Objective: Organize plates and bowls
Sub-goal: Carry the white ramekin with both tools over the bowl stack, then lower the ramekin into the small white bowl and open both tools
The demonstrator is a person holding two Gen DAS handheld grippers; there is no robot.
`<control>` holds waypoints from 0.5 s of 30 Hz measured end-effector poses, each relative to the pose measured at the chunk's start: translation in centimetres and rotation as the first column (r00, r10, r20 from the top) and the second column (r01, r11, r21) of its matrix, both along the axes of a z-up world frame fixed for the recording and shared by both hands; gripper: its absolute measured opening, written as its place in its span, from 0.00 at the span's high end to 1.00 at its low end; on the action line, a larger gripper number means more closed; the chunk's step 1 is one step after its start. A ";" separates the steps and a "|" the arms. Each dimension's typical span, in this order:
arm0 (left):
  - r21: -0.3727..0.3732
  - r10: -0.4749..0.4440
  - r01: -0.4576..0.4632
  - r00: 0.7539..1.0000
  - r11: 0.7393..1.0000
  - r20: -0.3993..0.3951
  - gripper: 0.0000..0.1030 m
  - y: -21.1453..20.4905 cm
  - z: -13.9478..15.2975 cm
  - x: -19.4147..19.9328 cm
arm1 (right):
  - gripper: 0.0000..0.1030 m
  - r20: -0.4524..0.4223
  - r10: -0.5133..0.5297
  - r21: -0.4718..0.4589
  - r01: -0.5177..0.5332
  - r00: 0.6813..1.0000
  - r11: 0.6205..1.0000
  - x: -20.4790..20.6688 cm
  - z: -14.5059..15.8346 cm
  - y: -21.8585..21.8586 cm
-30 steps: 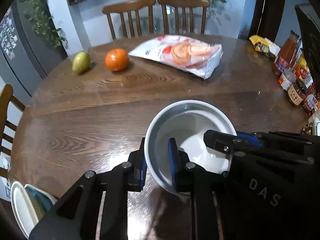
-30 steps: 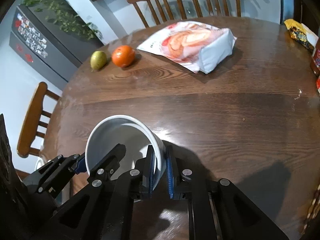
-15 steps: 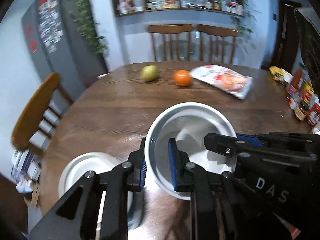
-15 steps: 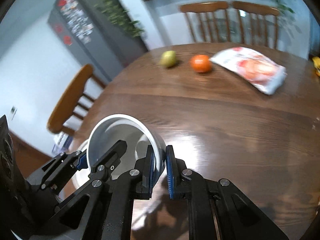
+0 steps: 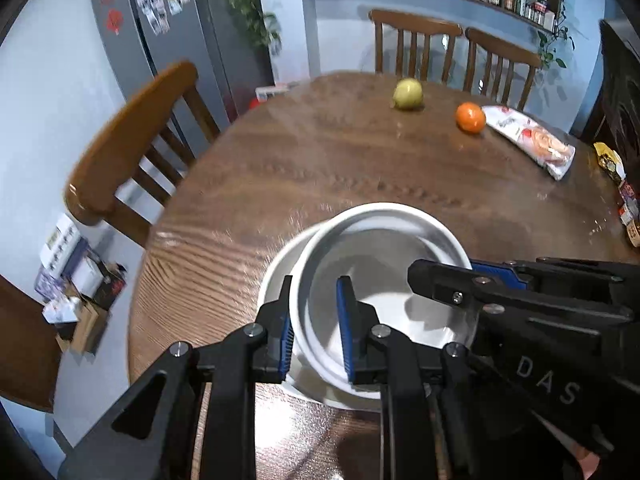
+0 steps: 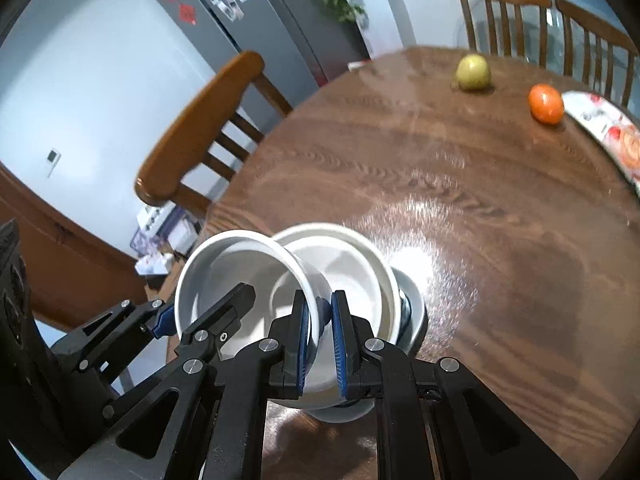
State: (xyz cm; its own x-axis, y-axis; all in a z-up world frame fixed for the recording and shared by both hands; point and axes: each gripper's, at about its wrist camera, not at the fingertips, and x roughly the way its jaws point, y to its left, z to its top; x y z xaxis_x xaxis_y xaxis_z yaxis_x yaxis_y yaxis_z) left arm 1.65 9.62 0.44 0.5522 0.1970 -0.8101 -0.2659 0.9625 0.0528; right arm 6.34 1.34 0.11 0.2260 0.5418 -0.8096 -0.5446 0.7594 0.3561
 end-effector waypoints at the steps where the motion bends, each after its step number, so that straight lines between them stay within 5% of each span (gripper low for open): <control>1: -0.008 -0.006 0.006 1.000 1.000 -0.013 0.84 -0.1 -0.4 0.1 | 0.87 -0.012 -0.008 -0.014 0.008 1.000 1.000 0.2 -0.6 0.1; 15: -0.037 -0.061 0.058 0.995 0.998 -0.076 0.83 0.5 -2.5 1.2 | 0.86 -0.059 -0.081 -0.099 0.075 0.995 0.992 1.0 -2.7 1.1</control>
State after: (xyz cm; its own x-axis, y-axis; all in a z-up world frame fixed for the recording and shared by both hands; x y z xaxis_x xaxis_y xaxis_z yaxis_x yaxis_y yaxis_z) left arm 2.86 10.09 -2.09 0.4982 0.1369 -0.8562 -0.2046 0.9781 0.0373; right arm 7.30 2.45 -2.61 0.2117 0.4433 -0.8710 -0.4615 0.8309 0.3108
